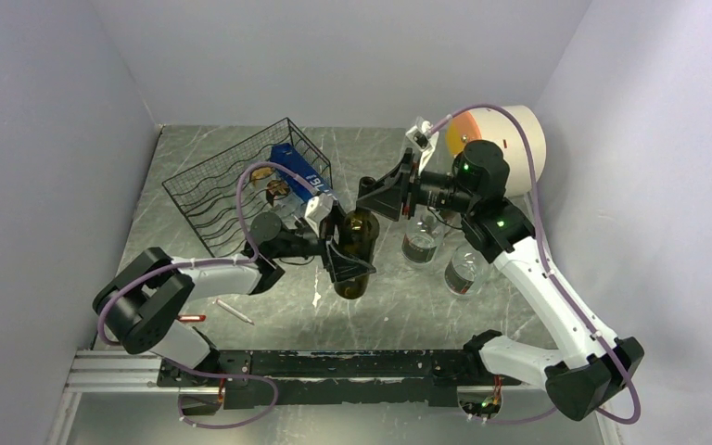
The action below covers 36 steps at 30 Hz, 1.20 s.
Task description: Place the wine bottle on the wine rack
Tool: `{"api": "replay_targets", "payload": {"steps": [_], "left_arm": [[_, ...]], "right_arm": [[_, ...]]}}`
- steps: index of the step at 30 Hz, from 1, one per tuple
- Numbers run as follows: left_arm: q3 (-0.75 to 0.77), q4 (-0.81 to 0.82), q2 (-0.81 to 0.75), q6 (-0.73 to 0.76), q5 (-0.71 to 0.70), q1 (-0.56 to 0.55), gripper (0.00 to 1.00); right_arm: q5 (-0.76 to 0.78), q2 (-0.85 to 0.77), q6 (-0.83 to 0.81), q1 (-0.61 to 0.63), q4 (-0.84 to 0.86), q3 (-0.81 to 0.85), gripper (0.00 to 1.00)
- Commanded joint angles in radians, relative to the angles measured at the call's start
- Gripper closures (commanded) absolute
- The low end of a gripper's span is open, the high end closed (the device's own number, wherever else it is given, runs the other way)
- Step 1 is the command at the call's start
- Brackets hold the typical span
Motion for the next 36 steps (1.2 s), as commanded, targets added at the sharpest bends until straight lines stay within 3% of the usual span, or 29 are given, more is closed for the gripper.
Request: {"api": "replay_targets", "payload": {"steps": [1,5,8,9,10,11,13,16,23,31,36], "left_arm": [[0.01,0.041,-0.021,0.017,-0.055,-0.018,0.05],[0.006,-0.028,-0.063,0.085,-0.091,-0.018,0.29],[0.021,-0.124,-0.103,0.16,-0.112,-0.019,0.56],[0.03,-0.151,-0.116,0.201,-0.115,-0.019,0.7],[0.04,-0.188,-0.129,0.244,-0.118,-0.018,0.85],[0.052,-0.235,-0.145,0.287,-0.128,-0.018,0.92],[0.082,-0.346,-0.176,0.406,-0.152,-0.018,0.93],[0.133,-0.519,-0.216,0.564,-0.225,-0.018,0.93],[0.273,-0.813,-0.254,1.092,-0.364,-0.018,0.93],[0.38,-0.769,-0.258,1.529,-0.474,-0.018,0.93],[0.523,-0.876,-0.208,1.787,-0.552,-0.018,0.93]], "right_arm": [[-0.039,-0.035,0.059,0.004,0.161,0.011,1.0],[-0.029,-0.054,0.041,0.004,0.13,0.02,1.0],[-0.005,-0.07,0.042,0.005,0.092,0.023,1.0],[0.008,-0.074,0.044,0.005,0.074,0.023,0.97],[0.023,-0.076,0.042,0.005,0.049,0.027,0.86],[0.041,-0.081,0.037,0.005,0.022,0.03,0.73],[0.111,-0.093,0.027,0.005,-0.037,0.04,0.45],[0.201,-0.122,0.006,0.005,-0.112,0.061,0.31],[0.333,-0.181,-0.016,0.004,-0.24,0.151,0.27],[0.417,-0.182,-0.023,0.005,-0.428,0.273,0.27],[0.477,-0.19,-0.033,0.005,-0.505,0.299,0.27]]}}
